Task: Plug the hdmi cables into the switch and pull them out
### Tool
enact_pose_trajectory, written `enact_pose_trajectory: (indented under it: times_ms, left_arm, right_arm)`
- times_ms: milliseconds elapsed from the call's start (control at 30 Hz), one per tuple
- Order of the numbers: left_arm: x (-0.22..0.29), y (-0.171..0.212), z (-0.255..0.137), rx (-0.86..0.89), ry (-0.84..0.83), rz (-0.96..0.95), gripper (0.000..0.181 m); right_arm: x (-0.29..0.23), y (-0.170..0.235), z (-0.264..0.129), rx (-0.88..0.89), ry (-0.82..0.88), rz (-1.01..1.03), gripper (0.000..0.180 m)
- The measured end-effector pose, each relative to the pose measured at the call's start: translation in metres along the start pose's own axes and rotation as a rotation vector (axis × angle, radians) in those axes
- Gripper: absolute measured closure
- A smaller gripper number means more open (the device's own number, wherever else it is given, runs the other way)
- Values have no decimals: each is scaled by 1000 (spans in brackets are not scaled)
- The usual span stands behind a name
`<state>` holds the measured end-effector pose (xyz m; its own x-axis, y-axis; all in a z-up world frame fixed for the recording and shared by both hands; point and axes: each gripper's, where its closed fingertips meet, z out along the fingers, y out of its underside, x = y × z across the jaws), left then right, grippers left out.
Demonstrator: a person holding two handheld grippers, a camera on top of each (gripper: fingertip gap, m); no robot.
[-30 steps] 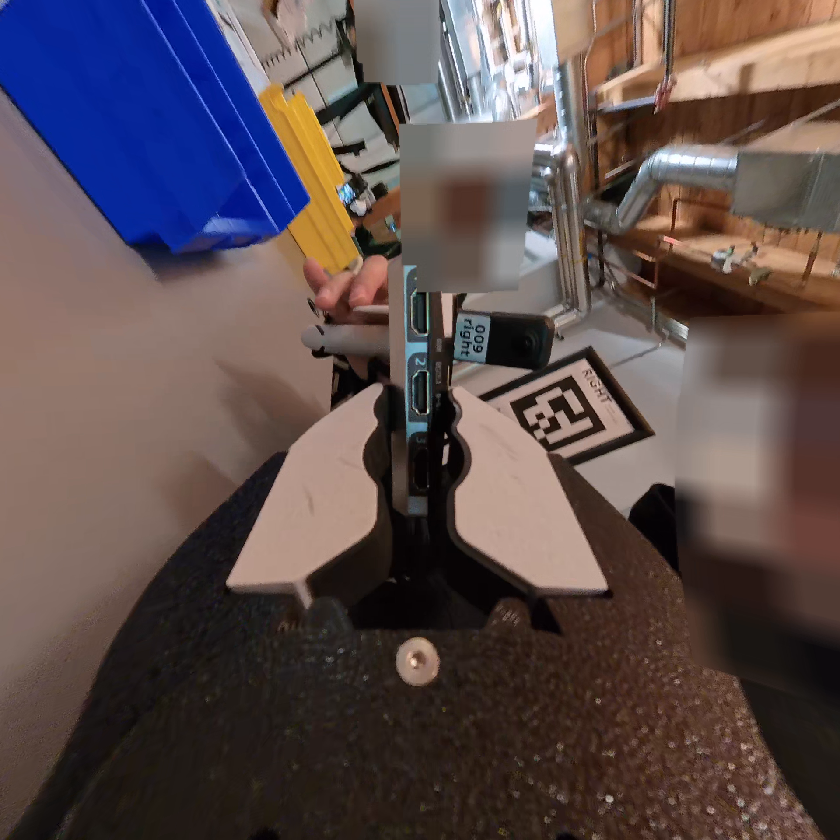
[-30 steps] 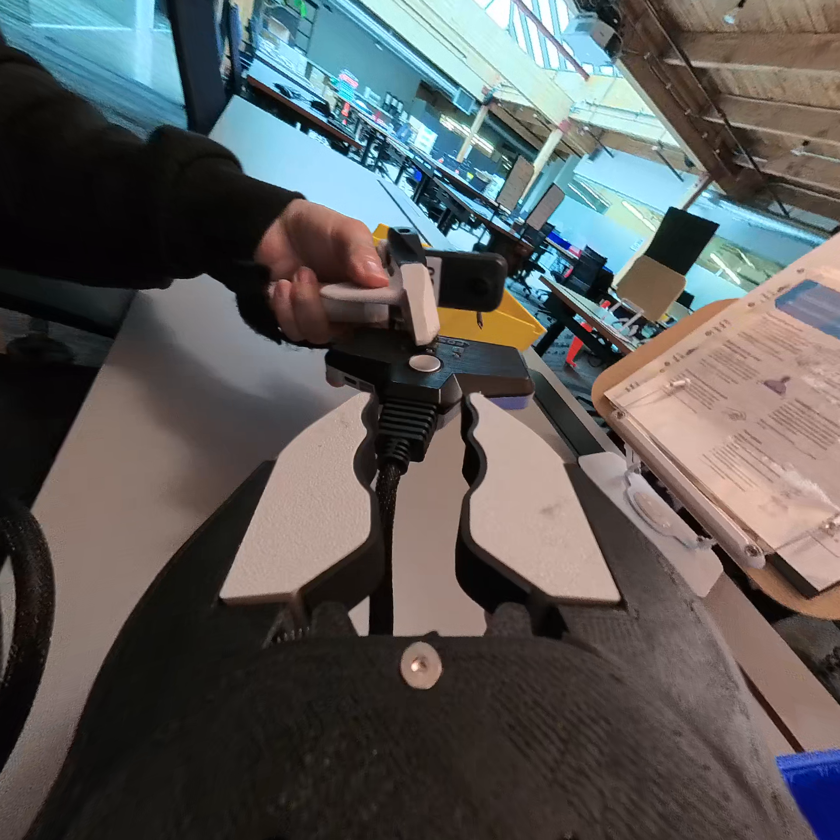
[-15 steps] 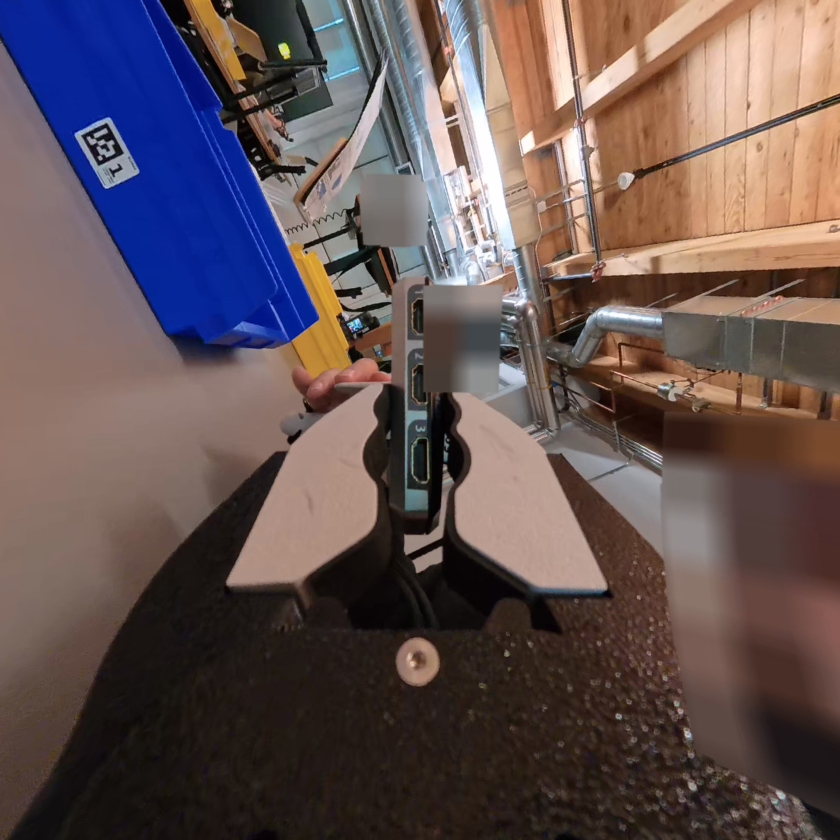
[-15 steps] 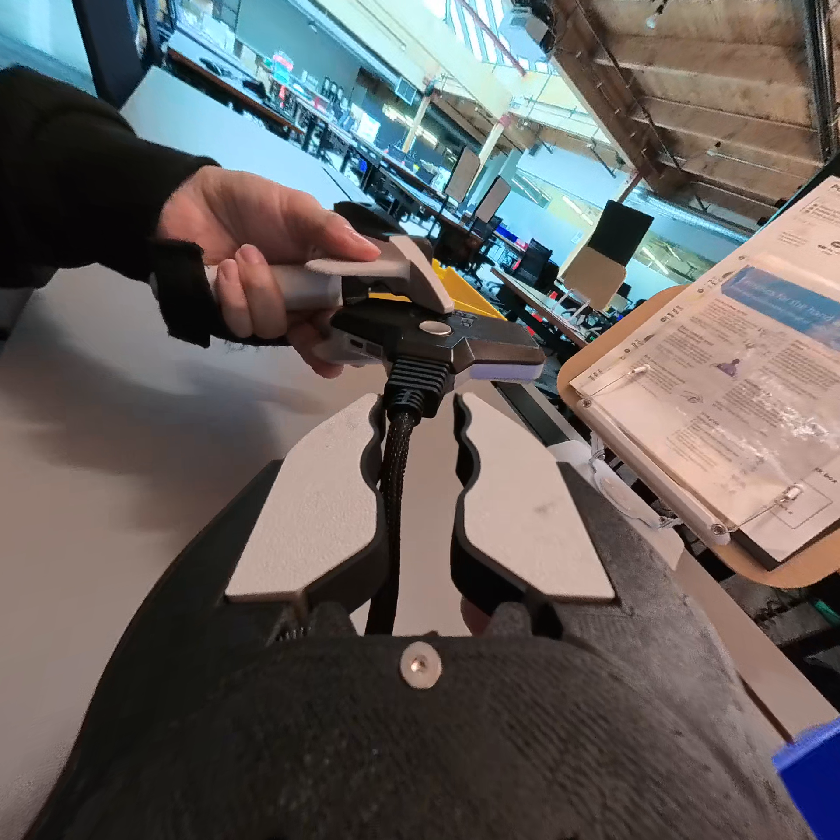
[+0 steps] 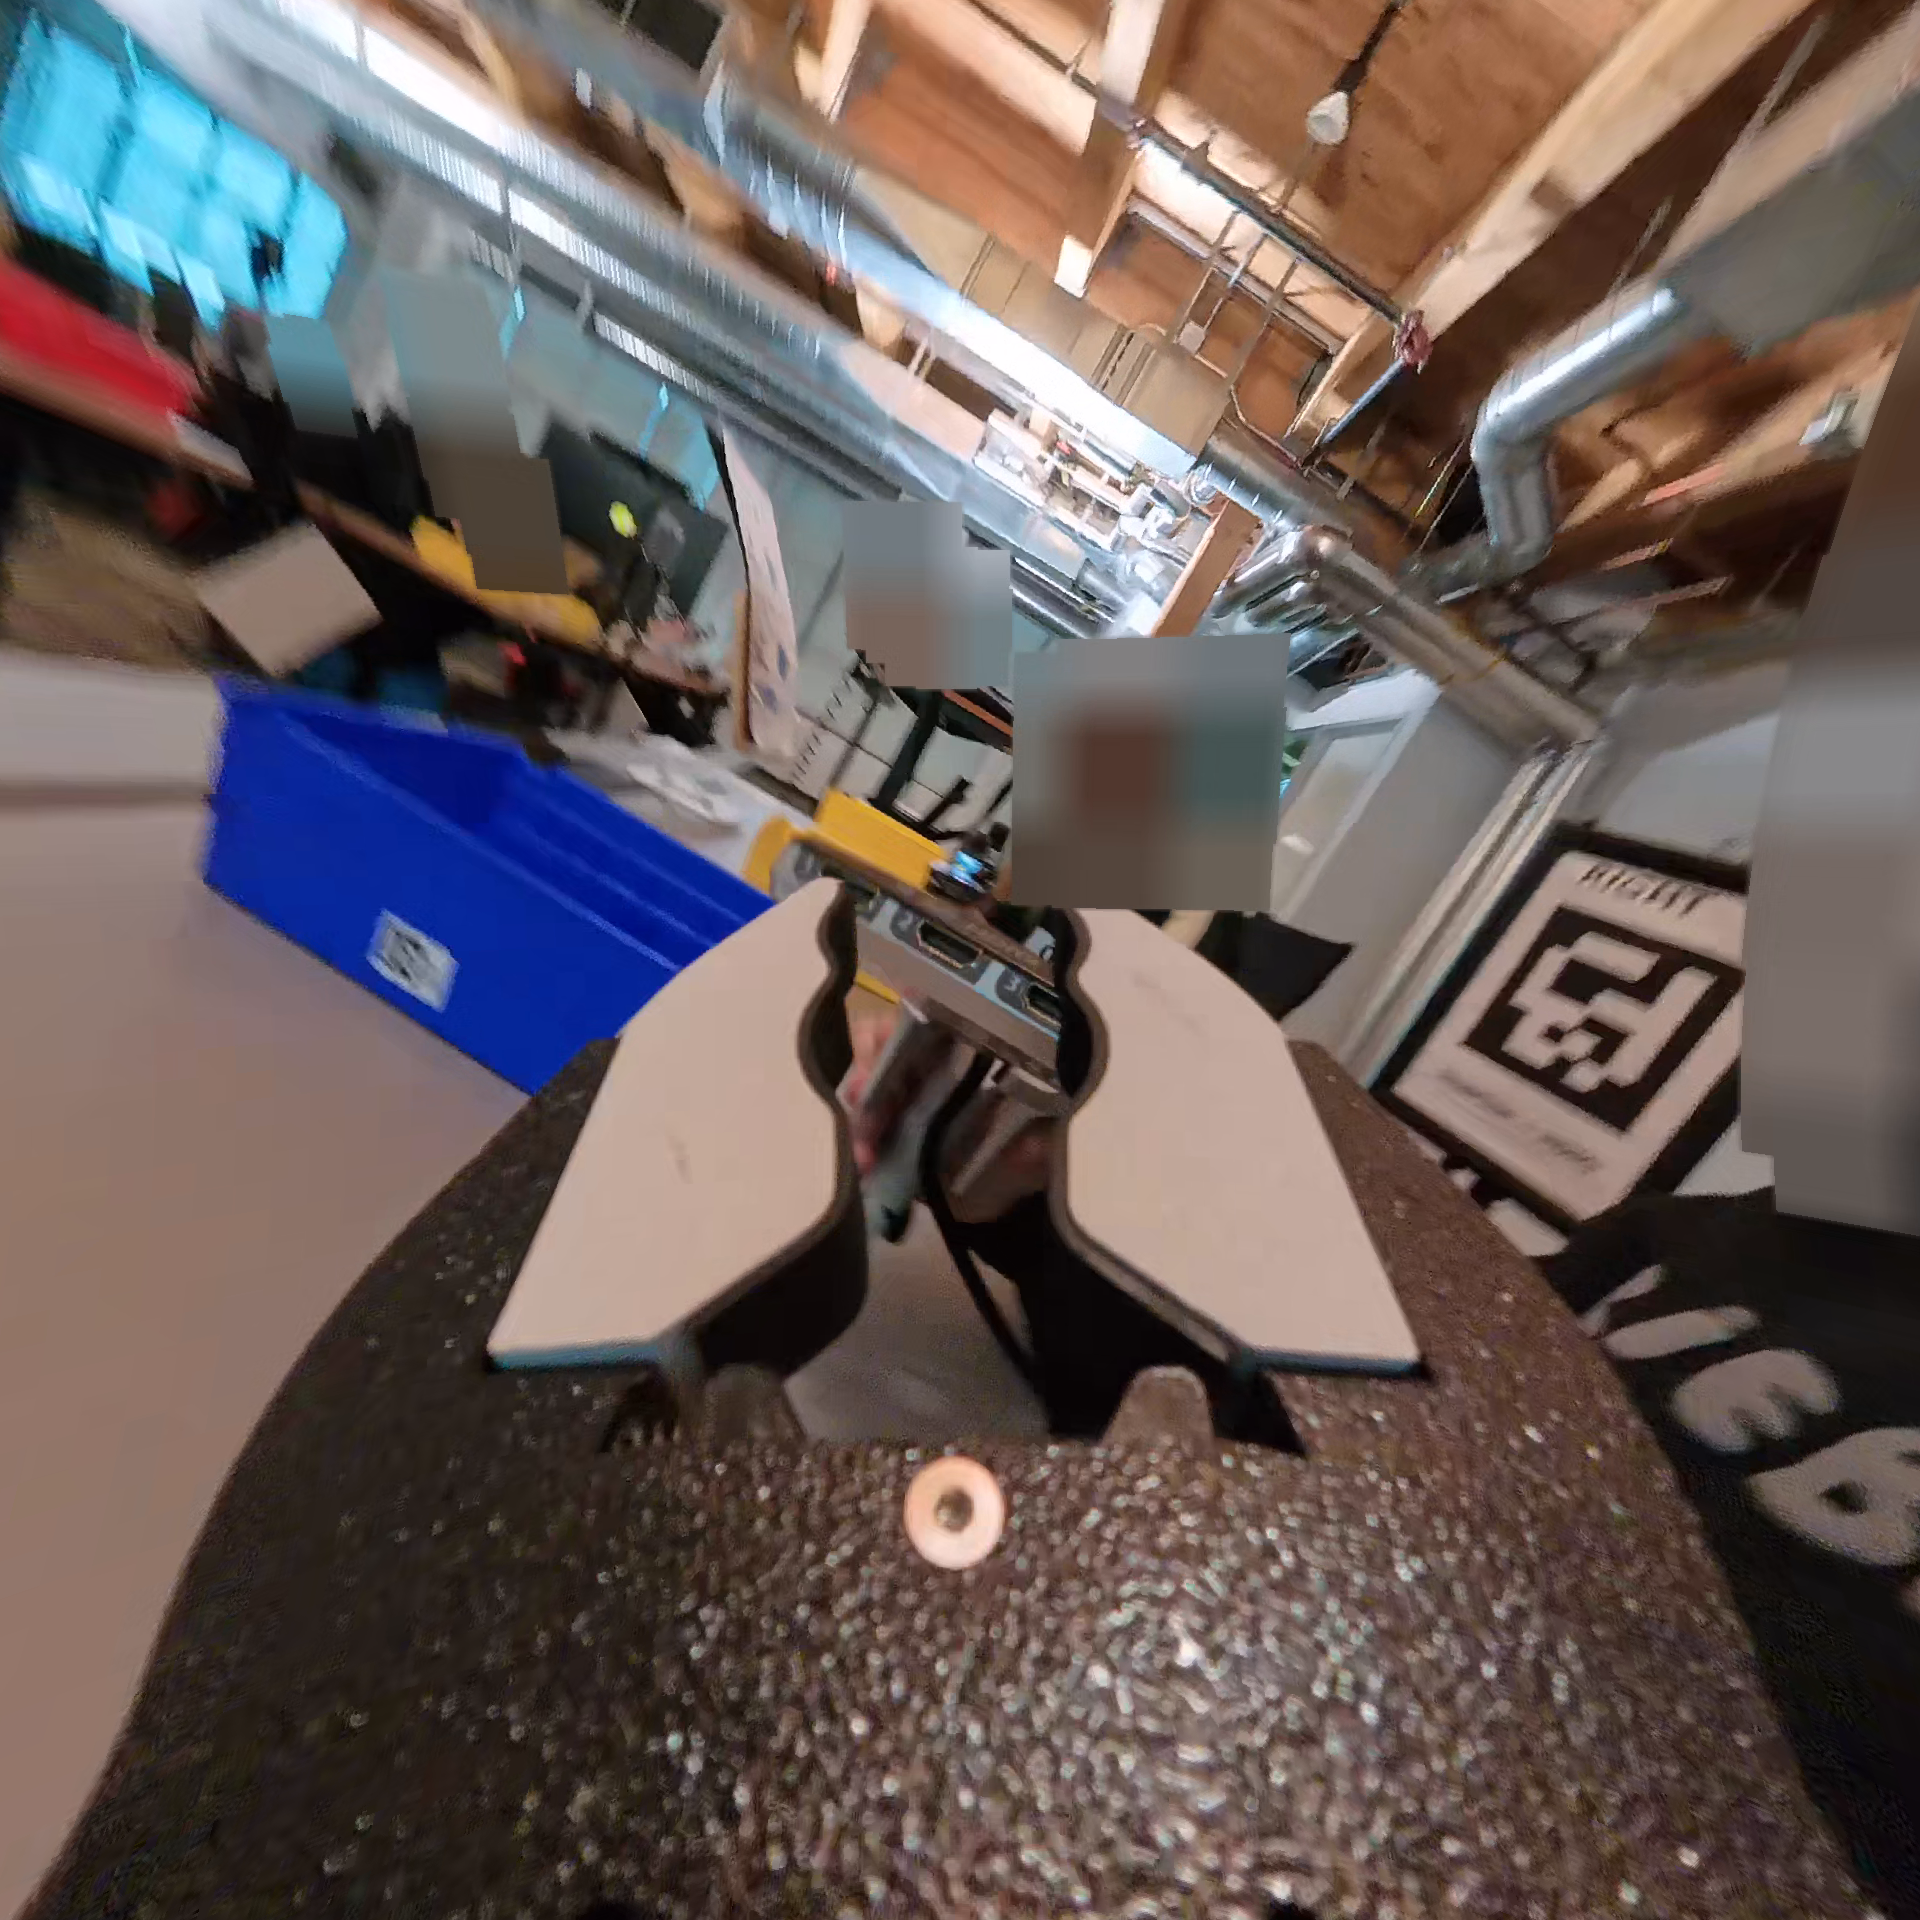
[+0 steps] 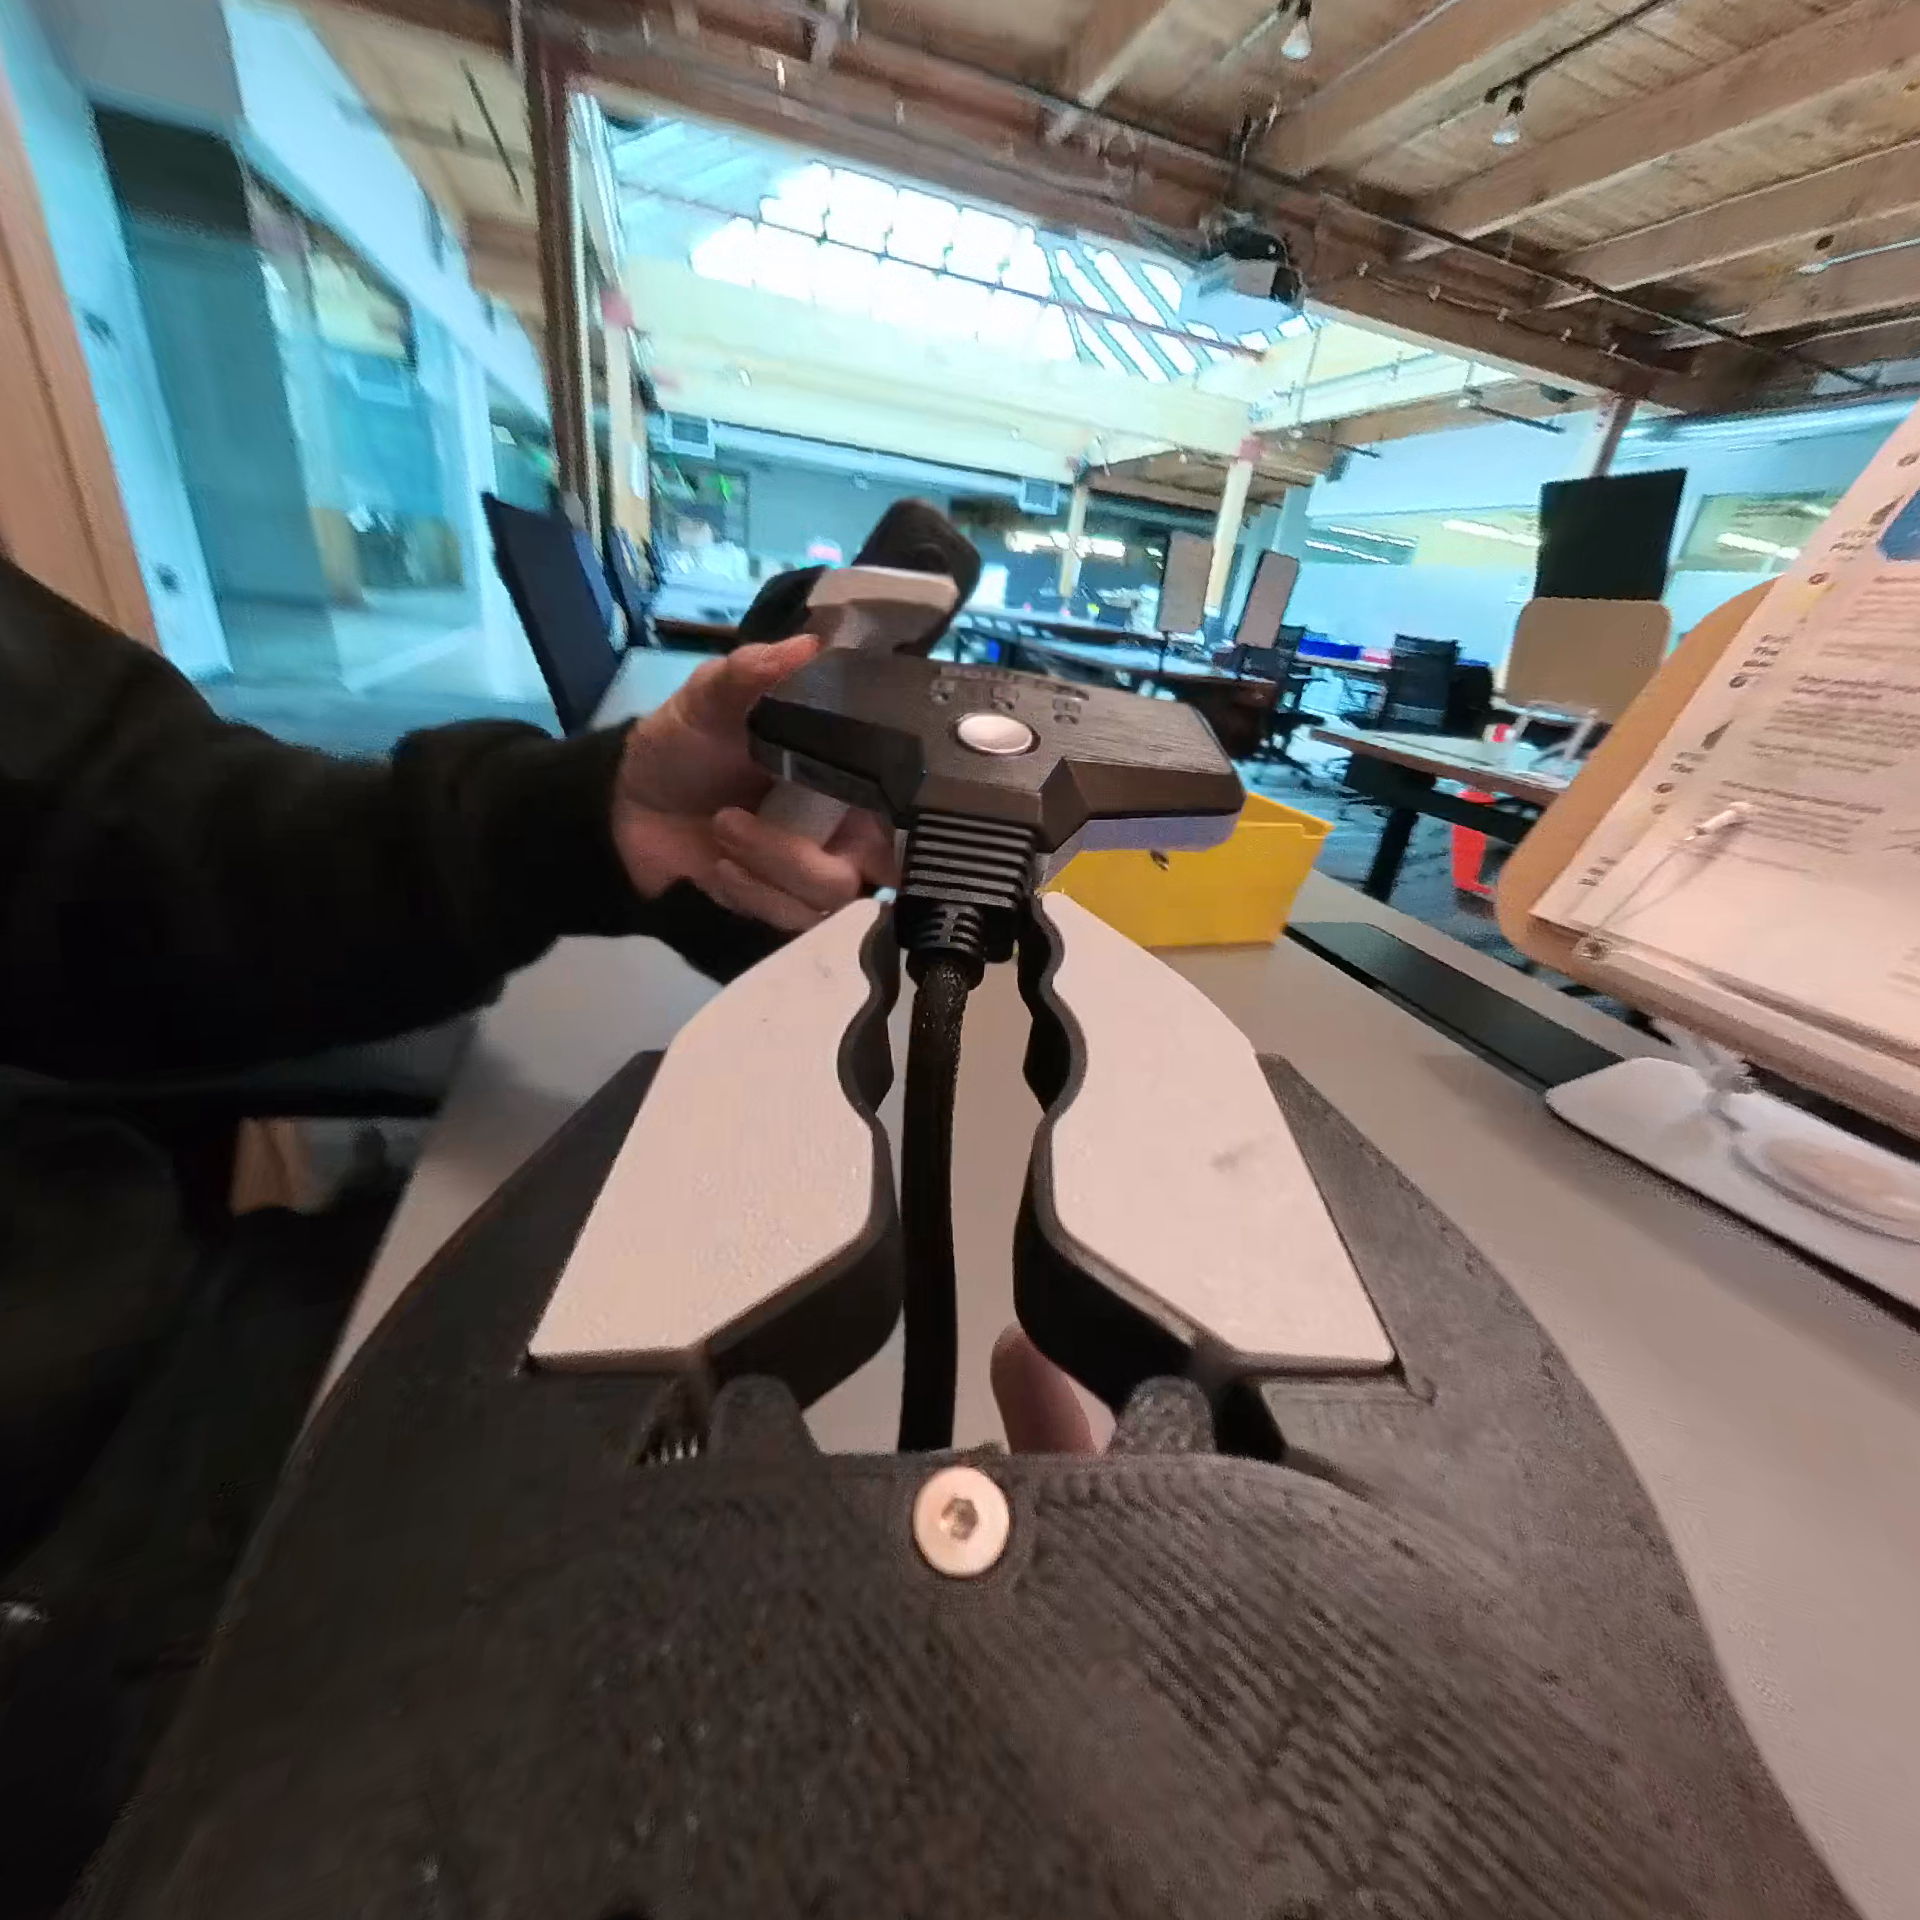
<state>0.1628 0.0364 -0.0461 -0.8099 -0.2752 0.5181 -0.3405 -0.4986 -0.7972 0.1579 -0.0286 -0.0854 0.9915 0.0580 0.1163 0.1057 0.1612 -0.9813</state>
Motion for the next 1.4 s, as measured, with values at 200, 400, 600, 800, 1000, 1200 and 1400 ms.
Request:
enact_pose_trajectory:
  times_ms: [200,400,600,800,1000,1200,1400]
  left_arm:
    - [-4,-6,-22,-231,-227,847,110]
    - [-3,21,-10,-521,-277,1588,112]
    - [0,33,7,-546,-281,1856,149]
    - [2,8,19,-462,-502,1872,151]
    - [13,-21,43,-386,-536,1843,151]
    - [2,-40,59,-342,-557,1919,151]
    - [-36,-68,48,-329,-702,1868,154]
  right_arm:
    - [1,-2,-8,28,-75,174,158]
    - [-13,6,2,16,-178,267,158]
    - [-25,6,14,9,-218,319,158]
    - [-7,-22,15,206,-95,313,158]
    - [26,-50,1,380,118,219,146]
    - [46,-72,-3,455,94,171,140]
    - [60,-79,27,464,-23,170,146]
